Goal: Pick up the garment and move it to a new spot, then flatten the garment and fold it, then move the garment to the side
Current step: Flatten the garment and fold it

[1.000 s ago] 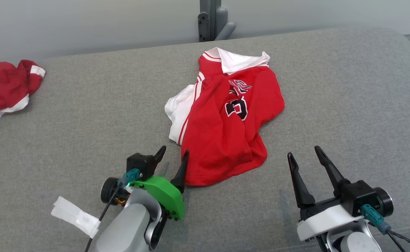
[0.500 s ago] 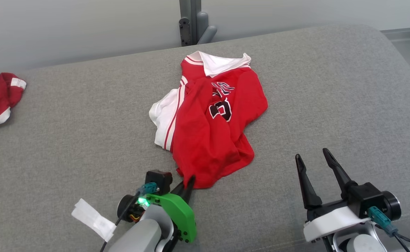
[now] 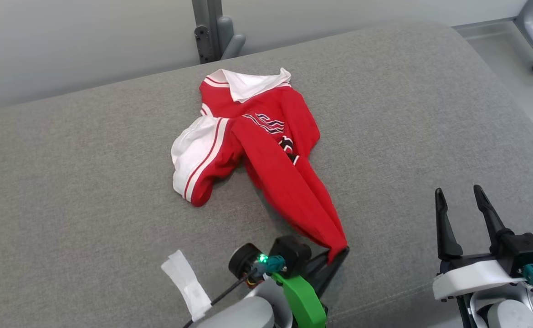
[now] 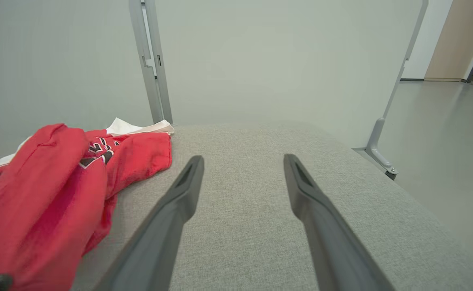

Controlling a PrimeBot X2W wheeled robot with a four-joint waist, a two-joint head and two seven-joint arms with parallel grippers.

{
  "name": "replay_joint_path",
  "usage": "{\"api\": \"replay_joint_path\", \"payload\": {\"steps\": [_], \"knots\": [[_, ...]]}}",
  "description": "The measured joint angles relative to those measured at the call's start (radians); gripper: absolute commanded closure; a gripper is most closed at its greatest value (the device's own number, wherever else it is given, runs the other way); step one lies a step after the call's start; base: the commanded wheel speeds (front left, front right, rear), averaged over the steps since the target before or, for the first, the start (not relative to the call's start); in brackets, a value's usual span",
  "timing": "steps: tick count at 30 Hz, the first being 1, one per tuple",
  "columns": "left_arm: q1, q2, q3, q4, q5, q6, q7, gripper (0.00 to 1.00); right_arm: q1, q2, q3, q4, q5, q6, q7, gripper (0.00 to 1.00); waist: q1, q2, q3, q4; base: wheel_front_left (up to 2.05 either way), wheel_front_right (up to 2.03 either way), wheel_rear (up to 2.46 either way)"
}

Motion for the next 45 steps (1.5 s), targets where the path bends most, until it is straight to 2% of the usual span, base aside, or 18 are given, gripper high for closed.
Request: {"api": "replay_joint_path", "payload": {"steps": [2, 3, 4, 5, 12, 22, 25, 30, 37, 45], "knots": [[-0.001, -0.001, -0.063, -0.036, -0.007, 0.001, 0.002, 1.00, 0.000, 0.000, -0.021, -0.001, -0.004, 0.000, 0.000, 0.00, 0.0000, 0.0000, 0.006, -0.021, 0.00, 0.00, 0.00], [0.000, -0.001, -0.074, -0.041, -0.010, 0.002, 0.006, 0.95, 0.000, 0.000, -0.023, -0.001, -0.004, 0.000, 0.000, 0.00, 0.0000, 0.0000, 0.009, -0.026, 0.00, 0.00, 0.00], [0.001, -0.001, -0.083, -0.044, -0.012, 0.003, 0.007, 0.51, 0.000, 0.000, -0.023, -0.001, -0.004, 0.000, 0.000, 0.00, 0.0000, 0.0000, 0.012, -0.030, 0.00, 0.00, 0.00], [0.002, -0.001, -0.089, -0.044, -0.012, 0.006, 0.012, 0.00, 0.000, 0.000, -0.023, 0.000, -0.004, 0.000, 0.000, 0.00, 0.0000, 0.0000, 0.016, -0.034, 0.00, 0.00, 0.00], [-0.001, 0.000, -0.101, -0.044, -0.040, 0.027, 0.004, 0.00, -0.003, 0.001, -0.016, 0.001, 0.006, 0.000, 0.000, 0.00, 0.0000, 0.0000, 0.026, -0.019, 0.00, 0.00, 0.00], [-0.028, 0.000, -0.079, -0.005, -0.071, 0.076, -0.010, 0.00, 0.003, 0.001, -0.010, 0.002, 0.009, 0.000, 0.000, 0.00, 0.0000, 0.0000, -0.003, 0.075, 0.00, 0.00, 0.00], [-0.027, 0.000, -0.049, 0.040, -0.081, 0.080, -0.012, 0.00, 0.005, 0.001, -0.011, 0.002, 0.009, 0.000, 0.000, 0.00, 0.0000, 0.0000, -0.011, 0.103, 0.00, 0.00, 0.00], [-0.042, 0.008, 0.080, 0.085, -0.057, 0.100, -0.014, 0.00, 0.006, 0.001, -0.002, 0.001, 0.009, 0.000, 0.000, 0.00, 0.0000, 0.0000, -0.017, 0.136, 0.00, 0.00, 0.00], [-0.125, 0.056, 0.215, 0.217, -0.024, 0.098, -0.015, 0.00, -0.009, 0.001, 0.040, -0.001, 0.008, 0.000, 0.000, 0.00, 0.0000, 0.0000, 0.002, 0.113, 0.00, 0.00, 0.00], [-0.304, 0.085, 0.278, 0.391, 0.009, 0.069, -0.015, 0.00, -0.040, 0.000, 0.057, -0.006, 0.006, 0.000, 0.000, 0.00, 0.0000, 0.0000, 0.071, 0.043, 0.00, 0.00, 0.00]]}}
